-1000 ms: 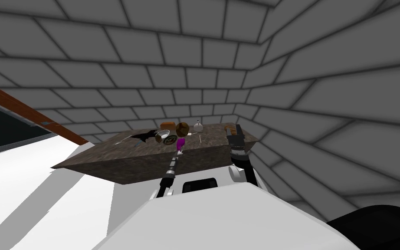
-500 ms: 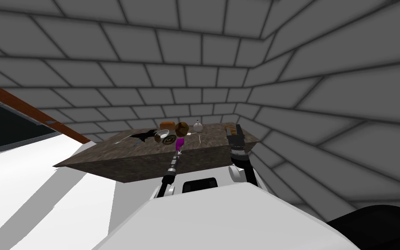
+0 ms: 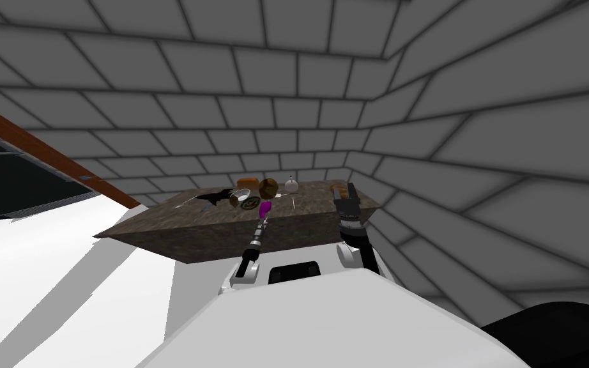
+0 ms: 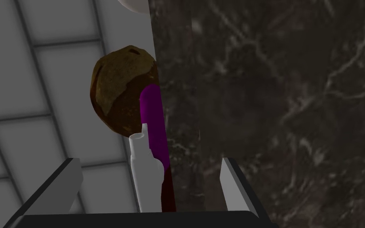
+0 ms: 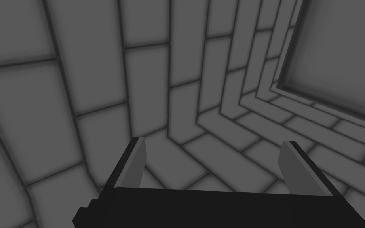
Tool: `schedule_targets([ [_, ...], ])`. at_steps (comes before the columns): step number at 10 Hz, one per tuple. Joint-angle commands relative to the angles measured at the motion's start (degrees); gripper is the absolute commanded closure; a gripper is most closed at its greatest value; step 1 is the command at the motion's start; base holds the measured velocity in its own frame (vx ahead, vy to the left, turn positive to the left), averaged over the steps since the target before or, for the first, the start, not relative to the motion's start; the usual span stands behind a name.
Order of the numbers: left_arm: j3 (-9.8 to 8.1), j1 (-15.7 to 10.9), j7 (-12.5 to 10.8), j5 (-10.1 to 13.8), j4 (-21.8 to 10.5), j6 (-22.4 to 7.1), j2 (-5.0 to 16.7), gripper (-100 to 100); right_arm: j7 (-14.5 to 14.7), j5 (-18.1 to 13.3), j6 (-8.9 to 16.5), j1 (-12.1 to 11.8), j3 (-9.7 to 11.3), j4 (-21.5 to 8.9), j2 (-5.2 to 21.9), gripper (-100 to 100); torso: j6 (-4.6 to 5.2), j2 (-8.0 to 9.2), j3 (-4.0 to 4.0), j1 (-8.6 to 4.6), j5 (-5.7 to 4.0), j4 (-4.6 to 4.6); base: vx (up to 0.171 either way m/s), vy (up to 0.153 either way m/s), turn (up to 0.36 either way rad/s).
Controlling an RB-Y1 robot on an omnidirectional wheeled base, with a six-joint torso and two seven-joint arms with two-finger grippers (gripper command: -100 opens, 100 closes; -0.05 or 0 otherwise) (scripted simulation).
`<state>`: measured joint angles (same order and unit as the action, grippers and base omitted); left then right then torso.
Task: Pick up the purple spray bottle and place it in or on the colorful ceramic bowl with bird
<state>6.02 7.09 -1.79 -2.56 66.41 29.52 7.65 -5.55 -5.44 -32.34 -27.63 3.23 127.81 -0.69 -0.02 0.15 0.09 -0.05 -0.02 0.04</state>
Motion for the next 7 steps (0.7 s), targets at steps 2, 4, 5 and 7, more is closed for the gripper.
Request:
schedule_targets([
  [2,0.95,-4.37,0.38,2.75,-4.61,0.78,1.51,-100,0.00,0.00,0.00,0.00,0.00,0.00,0.00,0,0.00,-0.02,-0.01,0.02,0.00,0.00,-0.049,-0.021,0.023],
  [4,0.95,-5.77,0.38,2.75,-6.65,0.78,1.51,-100,0.00,0.00,0.00,0.00,0.00,0.00,0.00,0,0.00,-0.03,-0.02,0.01,0.00,0.00,-0.034,-0.013,0.009],
  [5,1.55,-8.35,0.68,4.56,-9.00,1.26,2.42,-100,0.00,0.00,0.00,0.00,0.00,0.00,0.00,0,0.00,-0.09,-0.05,0.05,0.01,-0.02,-0.049,-0.013,0.040],
  [7,2.15,-11.66,0.99,6.38,-12.99,1.75,3.32,-100,0.00,0.00,0.00,0.00,0.00,0.00,0.00,0,0.00,-0.03,-0.01,0.02,0.00,-0.01,-0.053,-0.022,0.027],
])
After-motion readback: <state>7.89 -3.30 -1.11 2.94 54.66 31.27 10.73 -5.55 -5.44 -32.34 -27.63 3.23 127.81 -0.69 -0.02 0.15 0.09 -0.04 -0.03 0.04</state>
